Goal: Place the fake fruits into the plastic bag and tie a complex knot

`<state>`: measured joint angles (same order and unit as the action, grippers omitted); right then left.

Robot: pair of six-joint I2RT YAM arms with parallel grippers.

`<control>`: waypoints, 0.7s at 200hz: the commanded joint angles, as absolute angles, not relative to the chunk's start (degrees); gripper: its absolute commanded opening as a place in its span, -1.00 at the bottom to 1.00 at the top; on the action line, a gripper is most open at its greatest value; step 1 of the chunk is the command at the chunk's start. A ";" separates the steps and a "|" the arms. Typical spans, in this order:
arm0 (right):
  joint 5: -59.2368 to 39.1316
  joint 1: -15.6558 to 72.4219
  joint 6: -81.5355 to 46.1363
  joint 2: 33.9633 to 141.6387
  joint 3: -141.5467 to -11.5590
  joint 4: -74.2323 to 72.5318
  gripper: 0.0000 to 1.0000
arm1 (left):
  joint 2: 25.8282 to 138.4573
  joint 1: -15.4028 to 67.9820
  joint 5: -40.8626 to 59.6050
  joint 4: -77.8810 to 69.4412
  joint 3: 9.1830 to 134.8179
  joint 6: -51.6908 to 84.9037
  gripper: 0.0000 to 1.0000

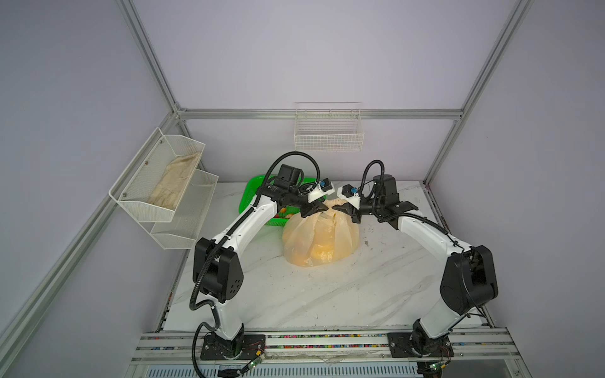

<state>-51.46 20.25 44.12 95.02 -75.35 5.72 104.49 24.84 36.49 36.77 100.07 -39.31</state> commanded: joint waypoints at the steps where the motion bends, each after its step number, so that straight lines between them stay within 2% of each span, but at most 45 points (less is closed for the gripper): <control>1: -53.22 20.28 43.24 92.21 -73.40 2.26 -1.00 | 100.79 25.17 35.90 32.83 99.33 -40.34 -0.35; 75: -53.54 20.29 42.28 91.31 -71.92 -0.10 -1.00 | 101.82 24.96 37.39 33.56 98.47 -44.45 -0.13; 140: -53.23 20.30 42.27 90.71 -71.80 -1.28 -1.00 | 104.66 24.87 39.82 36.99 100.30 -44.74 -0.14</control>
